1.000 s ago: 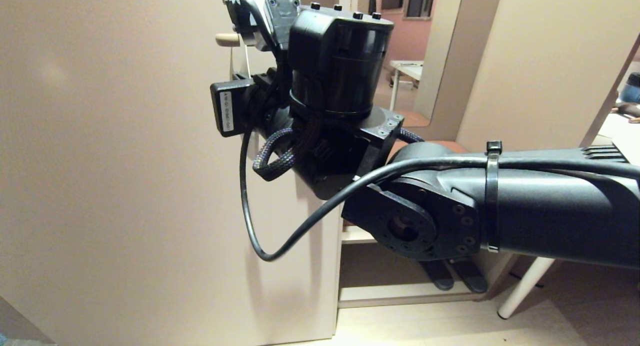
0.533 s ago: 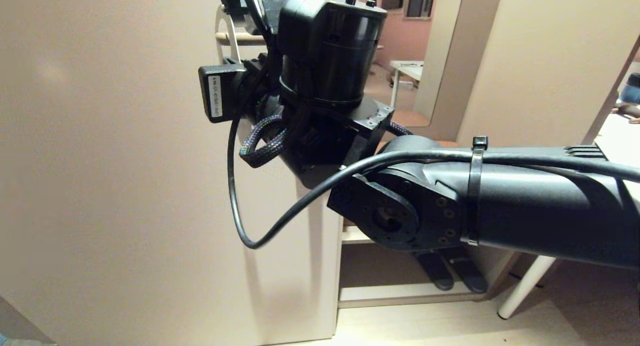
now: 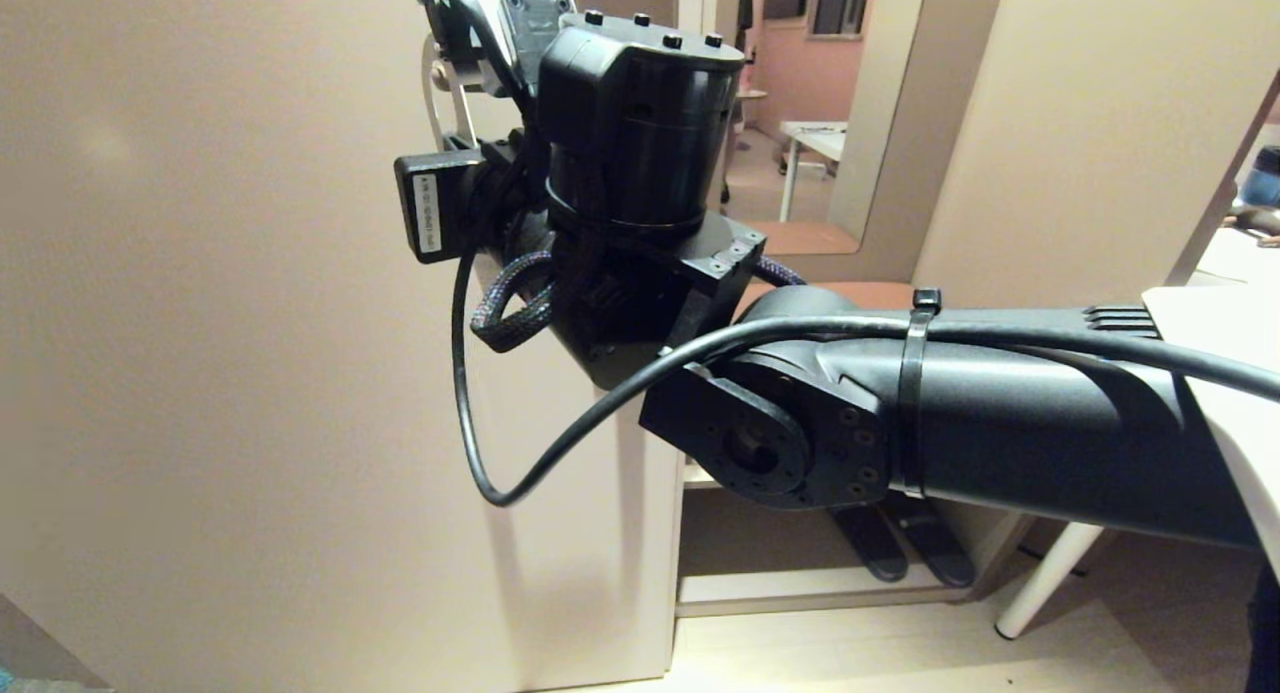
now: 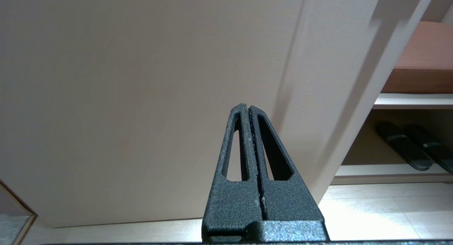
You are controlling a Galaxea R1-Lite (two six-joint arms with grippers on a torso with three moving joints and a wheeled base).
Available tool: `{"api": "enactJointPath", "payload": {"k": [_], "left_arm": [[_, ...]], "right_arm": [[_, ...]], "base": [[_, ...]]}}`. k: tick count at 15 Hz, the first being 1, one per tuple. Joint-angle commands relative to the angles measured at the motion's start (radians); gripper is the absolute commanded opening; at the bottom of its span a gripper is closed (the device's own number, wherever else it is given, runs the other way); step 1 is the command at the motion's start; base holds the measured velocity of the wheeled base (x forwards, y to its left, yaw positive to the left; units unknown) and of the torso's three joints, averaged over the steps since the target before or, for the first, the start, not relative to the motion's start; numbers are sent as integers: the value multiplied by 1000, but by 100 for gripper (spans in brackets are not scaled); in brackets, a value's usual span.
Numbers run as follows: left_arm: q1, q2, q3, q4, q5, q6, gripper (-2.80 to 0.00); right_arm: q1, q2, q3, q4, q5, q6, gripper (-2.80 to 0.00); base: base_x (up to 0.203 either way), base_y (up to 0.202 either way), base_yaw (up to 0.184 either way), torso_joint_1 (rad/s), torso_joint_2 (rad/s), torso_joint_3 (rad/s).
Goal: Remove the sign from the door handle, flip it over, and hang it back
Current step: Take down the sign, then hand it to the other hand
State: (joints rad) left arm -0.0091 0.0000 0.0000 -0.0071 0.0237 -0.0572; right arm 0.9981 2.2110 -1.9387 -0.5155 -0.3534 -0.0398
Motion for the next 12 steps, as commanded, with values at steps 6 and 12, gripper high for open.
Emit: {"api": "enactJointPath", "payload": {"k": [6,12], "left_arm": [[0,0,0,-1,1,-1,-280],[0,0,0,-1,1,-1,-280]], "right_arm": [[17,-61,60,-3,-1,1,-280],[25,-186,164,-3,-1,1,-280]], "base": [[0,0,0,0,0,0],[0,0,0,0,0,0]]}}
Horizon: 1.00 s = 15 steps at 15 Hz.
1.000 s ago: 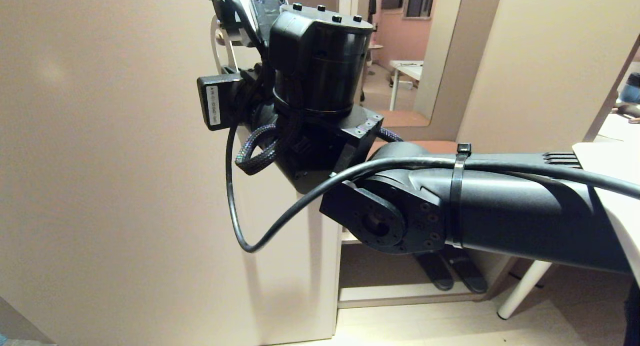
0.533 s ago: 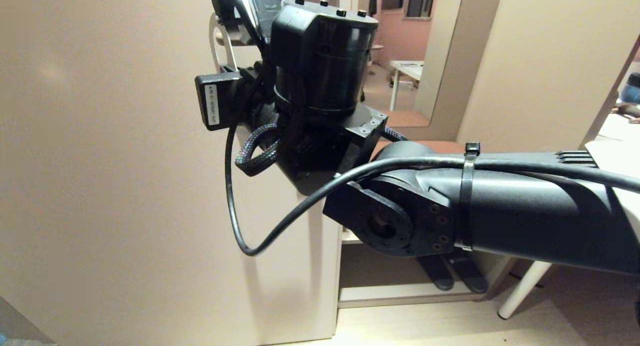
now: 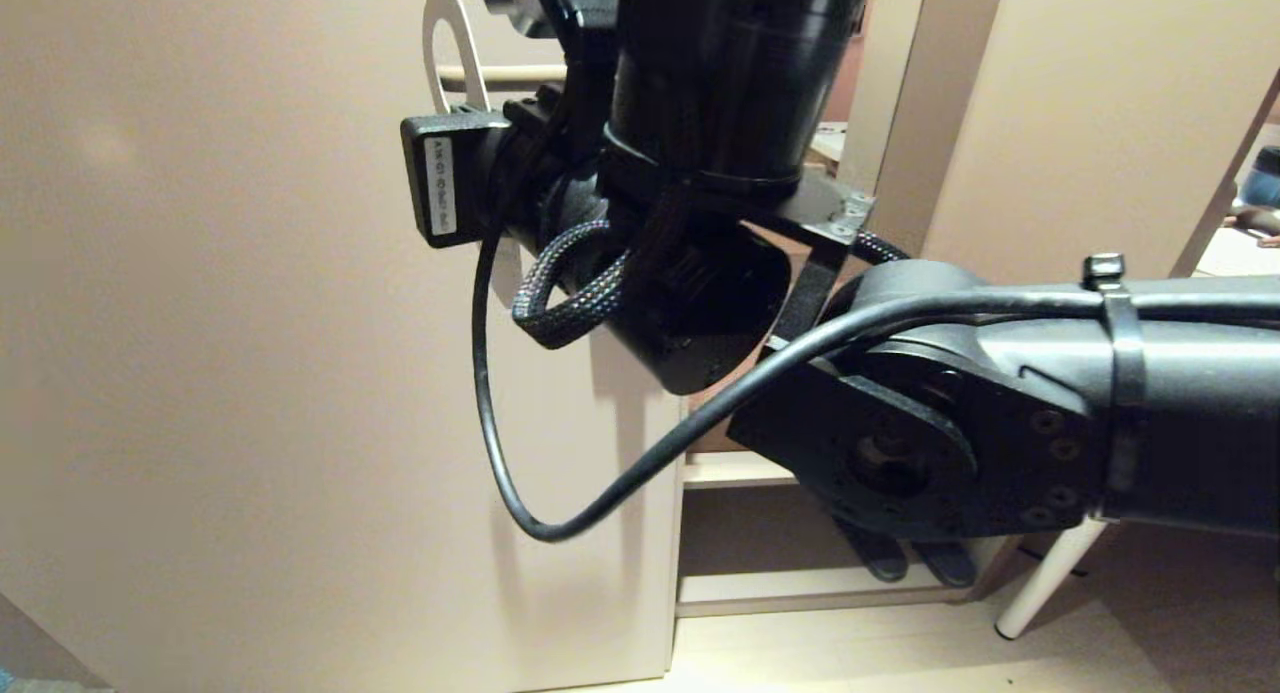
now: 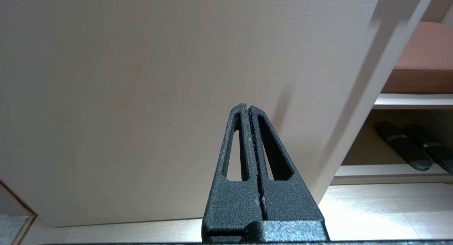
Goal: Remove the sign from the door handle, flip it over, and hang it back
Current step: Hand it to the other hand
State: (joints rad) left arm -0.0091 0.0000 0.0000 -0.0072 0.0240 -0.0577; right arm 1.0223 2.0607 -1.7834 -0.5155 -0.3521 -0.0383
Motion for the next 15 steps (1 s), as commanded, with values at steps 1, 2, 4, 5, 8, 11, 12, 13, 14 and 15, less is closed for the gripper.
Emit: {"api": "enactJointPath", "payload": {"k": [1,2,4,5,8,11,12,13,14,15], "left_arm": [[0,0,0,0,1,-1,-280],[0,0,0,0,1,-1,-280],[0,0,0,0,1,-1,-280],[0,0,0,0,1,-1,-280],[0,0,0,0,1,-1,-280],[0,0,0,0,1,-1,-280],[0,0,0,0,1,-1,-280],[0,0,0,0,1,-1,-280],[0,0,0,0,1,-1,-280],[0,0,0,0,1,-1,-280]], "right_arm": [[0,-66,36,-3,-2,-1,-280],[-1,-99,70,-3,-2,-1,-280],[-4,-168,138,-3,-2,-2,-280],[-6,-210,178,-3,-2,-2,-280],[-24,-334,279,0,-1,-3,-280],[-63,-471,367,59,2,-3,-280],[-91,-518,391,99,2,-2,-280],[-131,-559,412,135,3,-2,-280],[-181,-592,428,161,4,-4,-280],[-237,-617,437,183,4,-10,-280]], "base": [[0,0,0,0,0,0],[0,0,0,0,0,0],[0,0,0,0,0,0],[0,0,0,0,0,0],[0,0,0,0,0,0],[0,0,0,0,0,0],[0,0,0,0,0,0],[0,0,0,0,0,0],[0,0,0,0,0,0],[0,0,0,0,0,0]]}}
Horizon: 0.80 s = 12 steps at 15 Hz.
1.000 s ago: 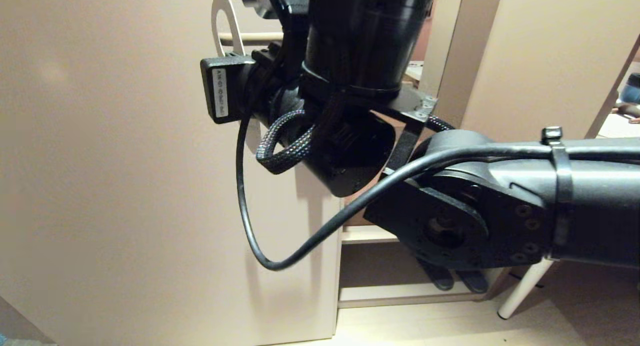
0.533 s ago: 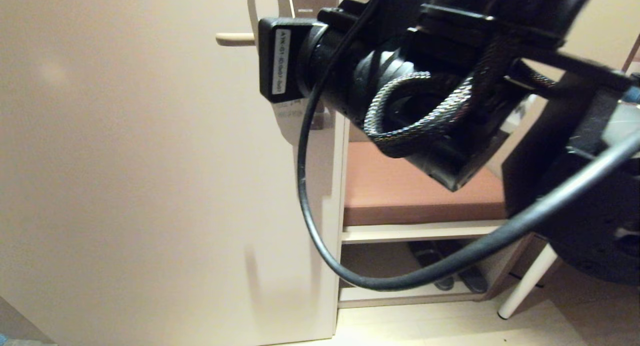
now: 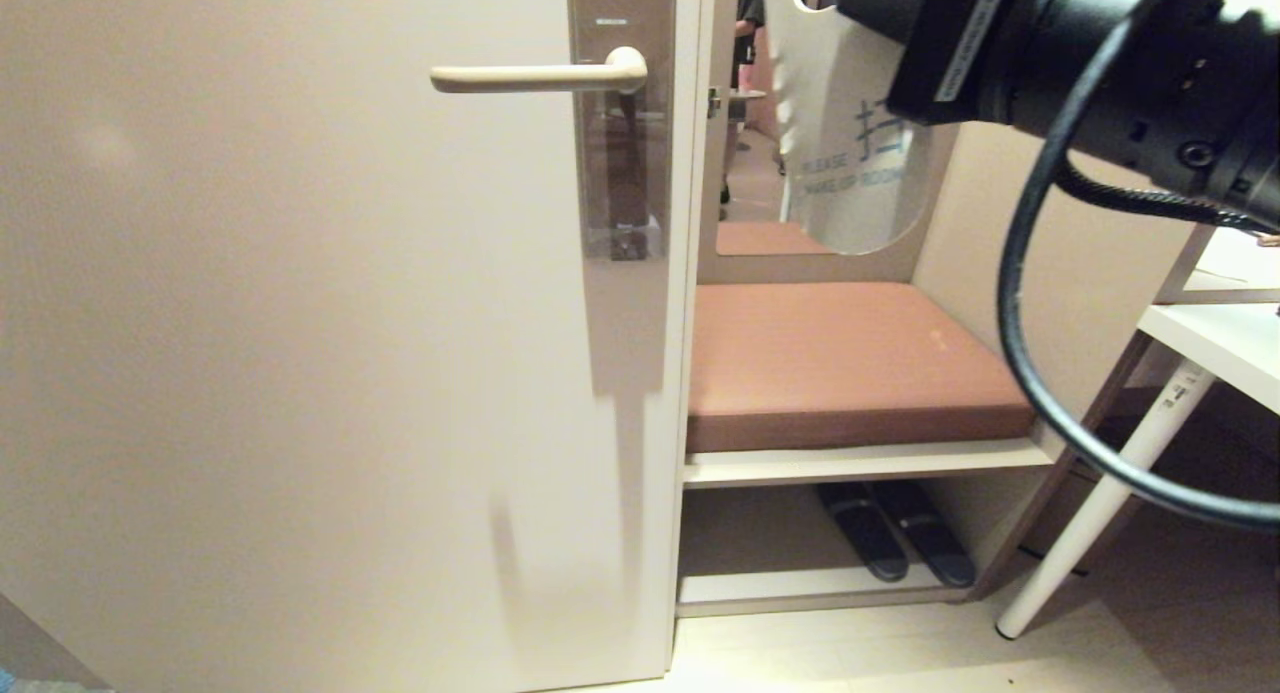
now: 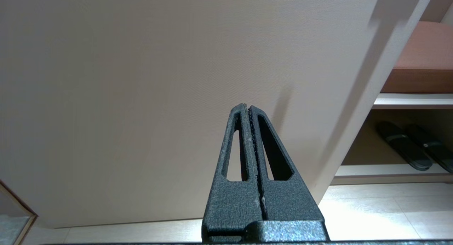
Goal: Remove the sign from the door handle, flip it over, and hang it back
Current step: Hand it to the other hand
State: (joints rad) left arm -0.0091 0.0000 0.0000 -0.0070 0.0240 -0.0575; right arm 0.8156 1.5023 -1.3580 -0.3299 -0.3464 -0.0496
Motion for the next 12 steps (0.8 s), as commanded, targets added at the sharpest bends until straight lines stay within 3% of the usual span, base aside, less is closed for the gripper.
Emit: {"api": "enactJointPath", "payload": {"k": [1,4,6,9,12], "left_arm": [[0,0,0,-1,1,-1,-280],[0,0,0,-1,1,-1,-280],[0,0,0,-1,1,-1,-280],[0,0,0,-1,1,-1,-280],[0,0,0,-1,1,-1,-280]], "right_arm": [[-93,-80,19,19,-1,-7,-280],[-304,-154,72,79,2,-35,-280],[-421,-246,194,94,5,-65,-280],[-548,-412,392,113,6,-81,-280],[-600,-597,597,147,3,-87,-280]], "base": [[0,0,0,0,0,0],[0,0,0,0,0,0],[0,0,0,0,0,0],[0,0,0,0,0,0],[0,0,0,0,0,0]]}}
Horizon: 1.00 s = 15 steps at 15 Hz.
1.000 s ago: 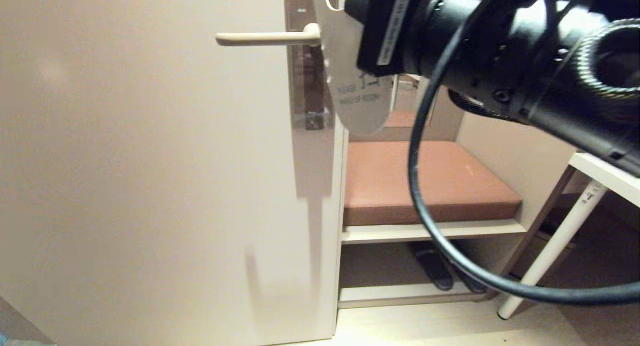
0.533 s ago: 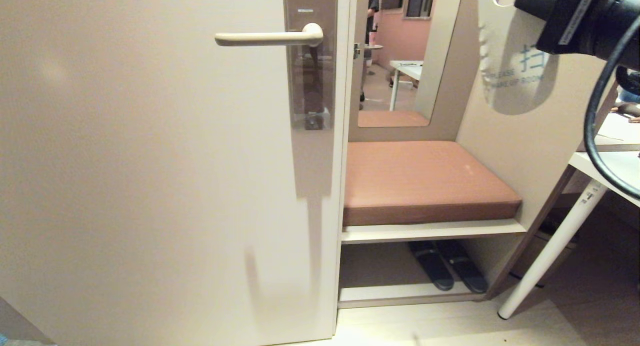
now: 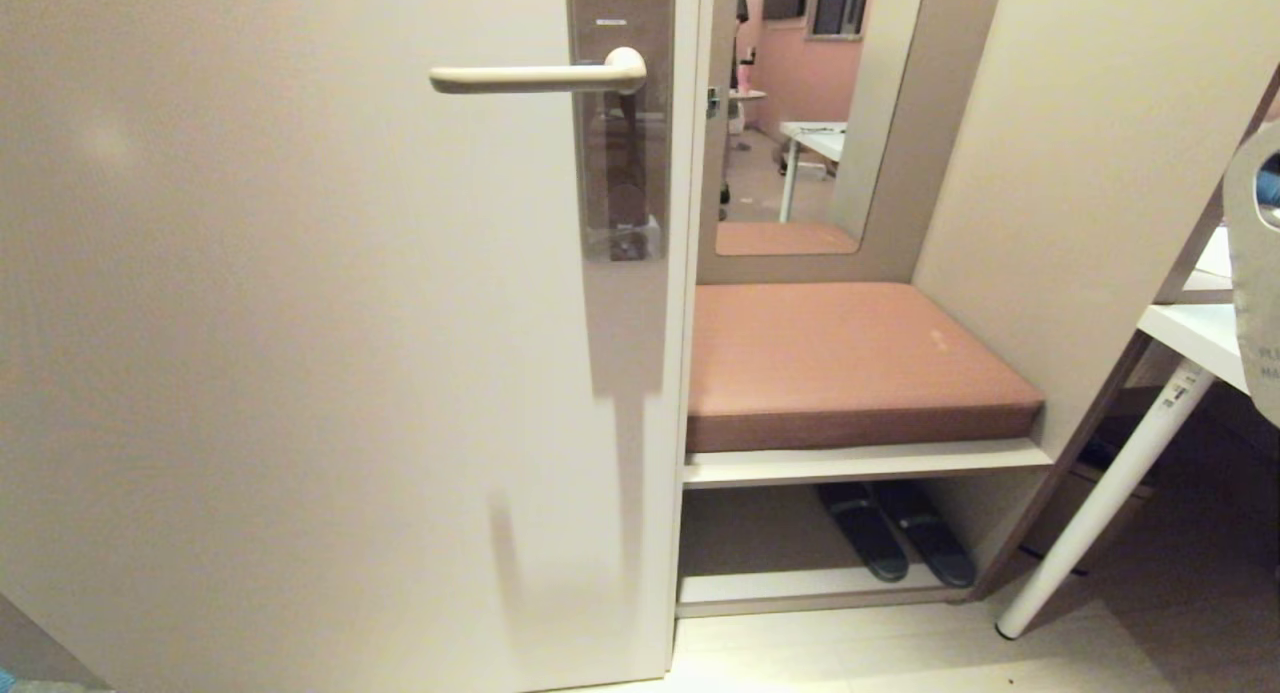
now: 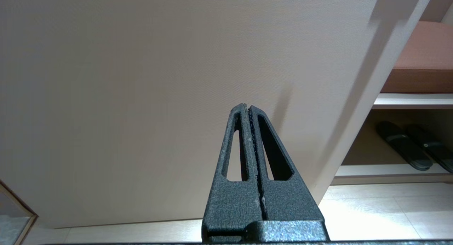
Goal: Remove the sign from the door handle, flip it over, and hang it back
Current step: Hand it to the other hand
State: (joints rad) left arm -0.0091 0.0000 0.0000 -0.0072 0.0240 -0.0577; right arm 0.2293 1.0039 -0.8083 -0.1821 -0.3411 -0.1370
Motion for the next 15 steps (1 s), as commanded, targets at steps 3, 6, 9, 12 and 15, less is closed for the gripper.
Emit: {"api": "enactJointPath", "payload": {"k": [3,6,9,12,15], "left_arm": [[0,0,0,0,1,-1,-280],[0,0,0,0,1,-1,-280],[0,0,0,0,1,-1,-280],[0,0,0,0,1,-1,-280],[0,0,0,0,1,-1,-280]], "right_arm": [[-24,-289,265,9,-1,-40,-280],[-26,-430,424,12,-2,-83,-280],[-84,-489,550,4,8,-86,-280],[-193,-627,662,-2,119,-85,-280],[-246,-756,750,-2,288,-85,-280]], "base": [[0,0,0,0,0,0],[0,0,0,0,0,0],[0,0,0,0,0,0],[0,0,0,0,0,0],[0,0,0,0,0,0]]}}
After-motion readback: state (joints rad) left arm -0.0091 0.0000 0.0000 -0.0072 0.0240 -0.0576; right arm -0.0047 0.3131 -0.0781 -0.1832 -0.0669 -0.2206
